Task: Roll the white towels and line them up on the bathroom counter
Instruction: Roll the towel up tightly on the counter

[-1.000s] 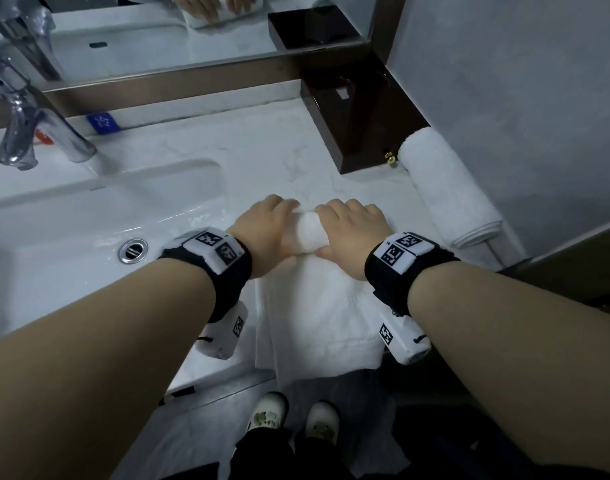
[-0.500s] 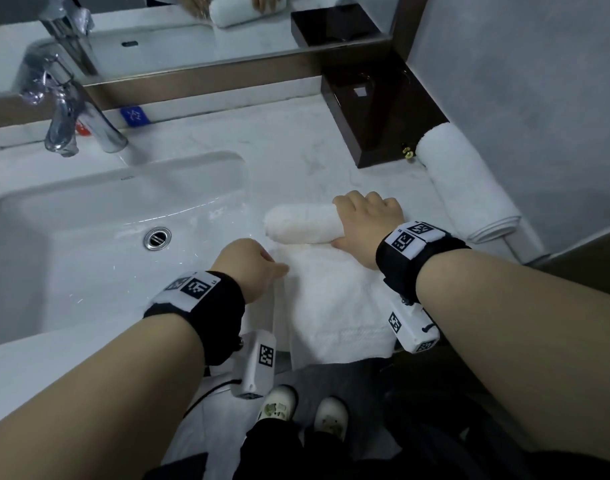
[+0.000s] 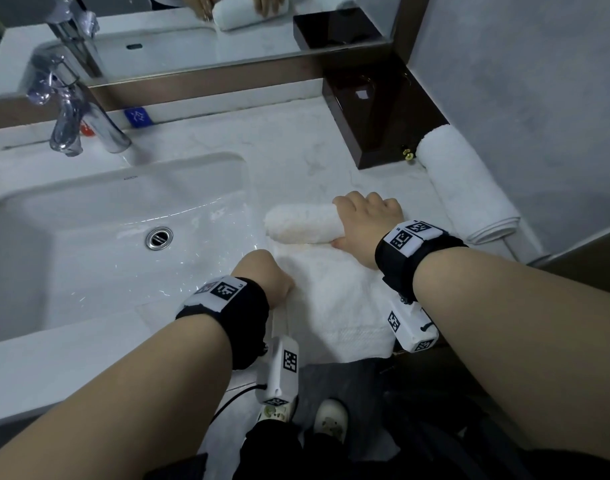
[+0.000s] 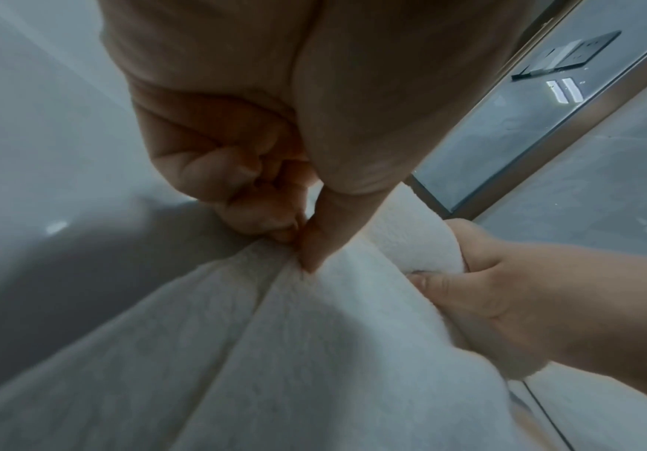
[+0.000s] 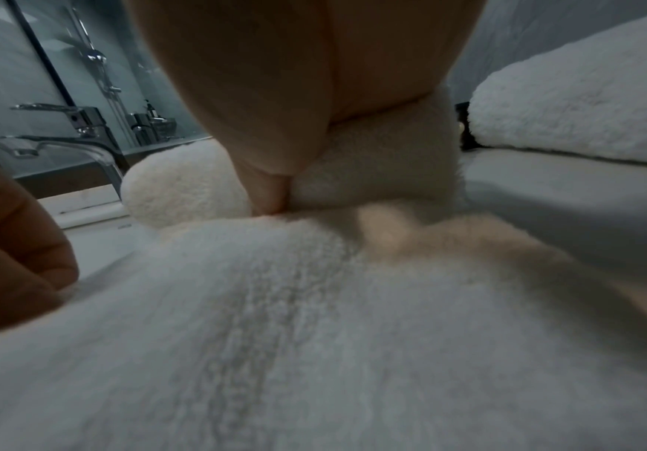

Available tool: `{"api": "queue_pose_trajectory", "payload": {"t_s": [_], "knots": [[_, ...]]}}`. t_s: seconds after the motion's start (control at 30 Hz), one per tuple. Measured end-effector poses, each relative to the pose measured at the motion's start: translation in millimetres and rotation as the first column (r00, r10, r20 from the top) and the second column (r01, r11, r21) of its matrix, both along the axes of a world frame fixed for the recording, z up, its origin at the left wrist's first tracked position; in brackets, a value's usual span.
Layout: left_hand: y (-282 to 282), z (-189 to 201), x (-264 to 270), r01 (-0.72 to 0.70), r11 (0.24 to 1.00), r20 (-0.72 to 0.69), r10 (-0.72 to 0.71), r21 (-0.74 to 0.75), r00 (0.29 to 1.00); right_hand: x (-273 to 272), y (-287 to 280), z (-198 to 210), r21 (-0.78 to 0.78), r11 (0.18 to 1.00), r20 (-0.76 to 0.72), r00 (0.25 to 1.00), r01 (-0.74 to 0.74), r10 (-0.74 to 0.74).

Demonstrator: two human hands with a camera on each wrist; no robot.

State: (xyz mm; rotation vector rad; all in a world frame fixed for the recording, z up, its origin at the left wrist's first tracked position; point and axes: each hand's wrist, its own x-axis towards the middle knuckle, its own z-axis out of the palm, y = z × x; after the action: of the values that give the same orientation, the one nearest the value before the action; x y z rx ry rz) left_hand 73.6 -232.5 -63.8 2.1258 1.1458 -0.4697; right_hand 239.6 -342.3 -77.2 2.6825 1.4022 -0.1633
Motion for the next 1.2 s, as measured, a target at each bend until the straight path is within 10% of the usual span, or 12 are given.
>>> {"api": "queue_pose_trajectory", "payload": {"t_s": [1.2], "knots": [[16, -9, -23, -0.062, 0.982, 0.155, 0.090, -0.177, 0.984, 0, 0, 8, 0.008, 1.000, -0.056, 0.998, 0.004, -0.004]]}}
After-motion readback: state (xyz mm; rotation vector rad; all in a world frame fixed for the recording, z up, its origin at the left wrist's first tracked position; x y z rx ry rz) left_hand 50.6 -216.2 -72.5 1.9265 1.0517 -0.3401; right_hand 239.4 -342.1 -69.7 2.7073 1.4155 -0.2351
